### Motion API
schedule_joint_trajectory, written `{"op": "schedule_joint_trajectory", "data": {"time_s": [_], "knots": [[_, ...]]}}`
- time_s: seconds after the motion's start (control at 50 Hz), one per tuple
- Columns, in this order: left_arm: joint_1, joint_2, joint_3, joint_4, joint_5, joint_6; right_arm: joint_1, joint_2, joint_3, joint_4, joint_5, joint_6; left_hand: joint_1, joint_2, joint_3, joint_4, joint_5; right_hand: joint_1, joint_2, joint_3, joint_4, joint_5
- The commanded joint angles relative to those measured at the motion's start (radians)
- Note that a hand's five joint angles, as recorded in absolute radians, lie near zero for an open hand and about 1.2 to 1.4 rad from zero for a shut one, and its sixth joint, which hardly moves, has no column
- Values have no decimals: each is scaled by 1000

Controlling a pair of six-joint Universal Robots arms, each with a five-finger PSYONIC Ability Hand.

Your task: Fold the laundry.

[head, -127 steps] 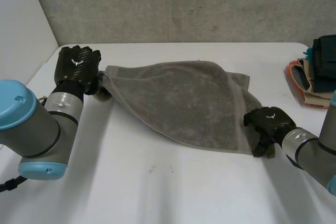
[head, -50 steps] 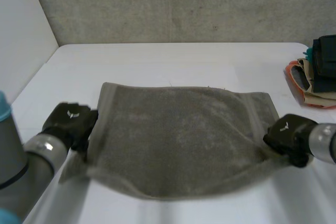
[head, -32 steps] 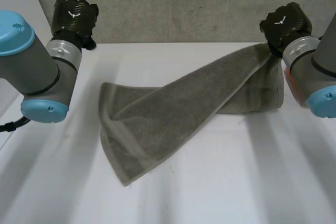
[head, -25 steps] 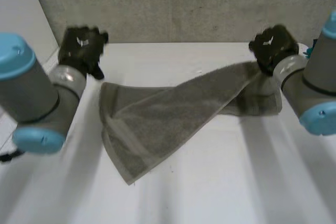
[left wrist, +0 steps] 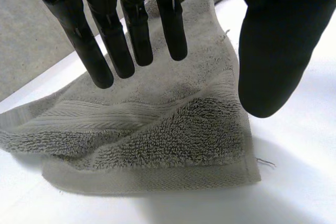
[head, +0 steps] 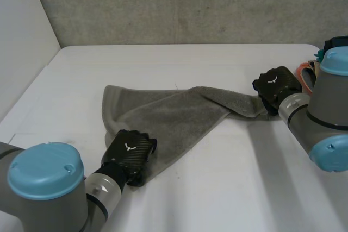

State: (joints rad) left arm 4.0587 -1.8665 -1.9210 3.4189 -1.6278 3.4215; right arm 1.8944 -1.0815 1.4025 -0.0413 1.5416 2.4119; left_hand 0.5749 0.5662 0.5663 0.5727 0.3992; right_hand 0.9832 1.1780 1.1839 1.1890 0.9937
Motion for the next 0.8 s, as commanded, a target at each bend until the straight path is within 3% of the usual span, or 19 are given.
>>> {"op": "schedule_joint_trajectory", "data": {"time_s": [0.02, 0.18, 0.3, 0.34, 0.44, 0.52, 0.62, 0.74, 0.8], "knots": [[3, -91, 30, 57, -4, 9, 2, -3, 67, -45, -1, -1, 208, 217, 217, 210, 209, 413, 218, 212, 207, 228], [5, -148, 53, 65, -21, 10, -1, -5, 95, -58, -3, -1, 237, 246, 246, 239, 238, 413, 218, 212, 207, 228], [5, -174, 73, 83, -23, 10, -1, -5, 104, -58, -5, -1, 528, 536, 536, 530, 529, 413, 218, 212, 207, 228], [6, -180, 82, 83, -24, 10, -3, -5, 110, -60, -5, -1, 803, 812, 812, 805, 804, 413, 218, 212, 207, 228], [6, -157, 99, 89, -62, 16, -3, -6, 119, -58, -5, -1, 821, 830, 830, 824, 822, 413, 218, 212, 207, 228], [11, -57, 102, 102, -122, 31, -6, -34, 128, -45, -3, -2, 821, 830, 830, 824, 822, 413, 218, 212, 207, 228], [51, 78, 82, 73, -130, 70, -34, -123, 147, 35, -5, -42, 821, 830, 830, 824, 822, 413, 218, 212, 207, 228], [167, 323, 57, -125, -109, 177, -100, -262, 142, 302, -12, -192, 821, 830, 830, 824, 822, 413, 218, 212, 207, 228], [213, 384, 63, -260, -55, 208, -112, -333, 150, 417, -15, -287, 821, 830, 830, 824, 822, 413, 218, 212, 207, 228]]}}
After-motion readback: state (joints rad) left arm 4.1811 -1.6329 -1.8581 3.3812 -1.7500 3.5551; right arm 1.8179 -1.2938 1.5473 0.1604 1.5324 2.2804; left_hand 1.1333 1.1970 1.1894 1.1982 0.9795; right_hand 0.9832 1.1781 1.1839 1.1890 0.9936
